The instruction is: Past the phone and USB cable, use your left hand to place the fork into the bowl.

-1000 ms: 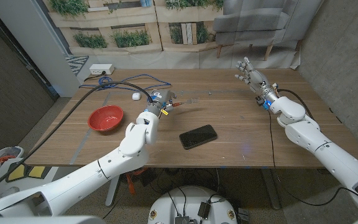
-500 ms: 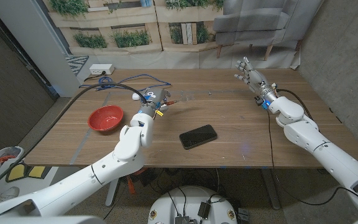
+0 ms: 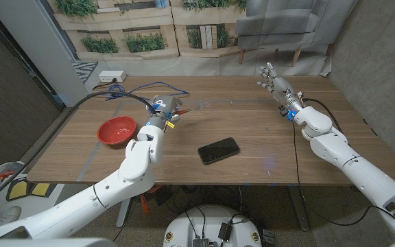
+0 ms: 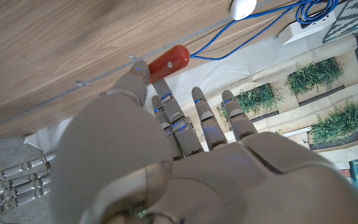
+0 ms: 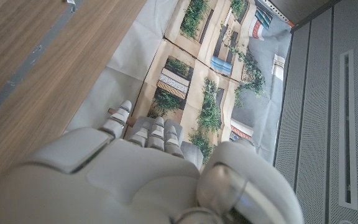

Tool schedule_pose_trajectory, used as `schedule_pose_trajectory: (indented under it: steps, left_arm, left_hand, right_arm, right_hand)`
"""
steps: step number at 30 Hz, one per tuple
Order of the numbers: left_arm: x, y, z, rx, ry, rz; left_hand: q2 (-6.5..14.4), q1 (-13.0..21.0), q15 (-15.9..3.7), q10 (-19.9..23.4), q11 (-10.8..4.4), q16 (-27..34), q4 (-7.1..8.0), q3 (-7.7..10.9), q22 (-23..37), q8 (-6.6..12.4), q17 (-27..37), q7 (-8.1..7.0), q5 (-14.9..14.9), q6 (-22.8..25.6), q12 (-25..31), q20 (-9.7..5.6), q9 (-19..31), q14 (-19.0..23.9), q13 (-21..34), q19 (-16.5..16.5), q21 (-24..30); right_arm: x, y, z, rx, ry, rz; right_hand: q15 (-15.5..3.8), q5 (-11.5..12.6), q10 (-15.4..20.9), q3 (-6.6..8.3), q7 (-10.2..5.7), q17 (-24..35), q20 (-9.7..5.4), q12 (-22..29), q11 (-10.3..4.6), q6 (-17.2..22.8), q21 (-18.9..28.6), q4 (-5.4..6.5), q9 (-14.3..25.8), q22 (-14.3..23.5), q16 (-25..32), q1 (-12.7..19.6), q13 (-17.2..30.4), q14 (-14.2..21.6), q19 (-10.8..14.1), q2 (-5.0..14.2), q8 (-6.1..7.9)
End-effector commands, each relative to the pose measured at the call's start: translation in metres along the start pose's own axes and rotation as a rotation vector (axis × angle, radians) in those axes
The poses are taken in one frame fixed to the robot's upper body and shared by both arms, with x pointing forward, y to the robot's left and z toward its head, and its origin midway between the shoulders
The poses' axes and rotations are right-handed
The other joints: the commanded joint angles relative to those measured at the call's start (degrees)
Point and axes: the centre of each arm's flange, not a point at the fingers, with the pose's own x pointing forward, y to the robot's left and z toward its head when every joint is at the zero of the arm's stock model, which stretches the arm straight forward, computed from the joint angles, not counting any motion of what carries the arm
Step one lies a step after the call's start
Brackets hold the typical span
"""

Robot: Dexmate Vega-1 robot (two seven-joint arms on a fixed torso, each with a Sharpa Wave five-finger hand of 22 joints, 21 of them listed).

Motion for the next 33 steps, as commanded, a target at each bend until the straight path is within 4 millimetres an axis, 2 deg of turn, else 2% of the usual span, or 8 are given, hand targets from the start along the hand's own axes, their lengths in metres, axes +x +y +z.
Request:
schedule_pose_trajectory:
  steps: [1, 18, 33]
  left_arm:
    - [-0.007, 0.007, -0.013, 0.001, 0.022, 0.020]
    - [-0.015, 0.016, -0.024, 0.012, 0.050, 0.056]
    - [-0.012, 0.022, -0.035, 0.031, 0.083, 0.056]
  left_hand:
    - [0.2, 0.3, -7.44, 0.0, -0.29, -0.1, 0.13, -0.10, 0.2, -0.24, 0.2, 0.10, 0.0, -0.2, 0.5, 0.00, 0.1, 0.4, 0.2, 0.4, 0.0]
    - [0.3, 0.2, -7.32, -0.1, -0.27, -0.3, 0.25, -0.05, 0.2, -0.50, 0.2, 0.29, 0.0, -0.9, 0.6, 0.11, 0.2, 0.6, 0.3, 0.4, -0.1]
    - [0.5, 0.3, -7.38, -0.5, -0.23, -0.5, 0.25, 0.04, 0.2, -0.50, 0.2, 0.23, 0.0, -1.0, 0.7, 0.18, 0.2, 0.5, 0.5, 0.5, -0.1]
  right_arm:
    - [0.005, 0.006, 0.001, 0.008, -0.014, 0.001]
    - [0.010, 0.008, 0.003, 0.002, -0.003, 0.028]
    - [0.010, 0.009, 0.001, 0.004, 0.005, 0.045]
  right_hand:
    - [-1.31, -0.2, 0.5, 0.06, 0.17, 0.1, 0.05, -0.1, -0.15, 0.5, -0.1, -0.03, 0.3, 0.3, 0.0, -0.1, 0.3, 0.1, 0.1, 0.12, 0.02]
    - [-1.29, -0.2, 0.5, 0.13, 0.15, 0.0, 0.06, -0.1, -0.26, 0.5, -0.1, -0.06, 0.3, 0.3, 0.0, -0.1, 0.3, 0.1, 0.1, 0.07, 0.02]
    - [-1.38, -0.2, 0.4, 0.23, 0.03, 0.0, -0.05, -0.2, -0.57, 0.5, -0.1, -0.12, 0.3, 0.3, 0.0, 0.0, 0.3, 0.1, 0.0, 0.06, -0.02]
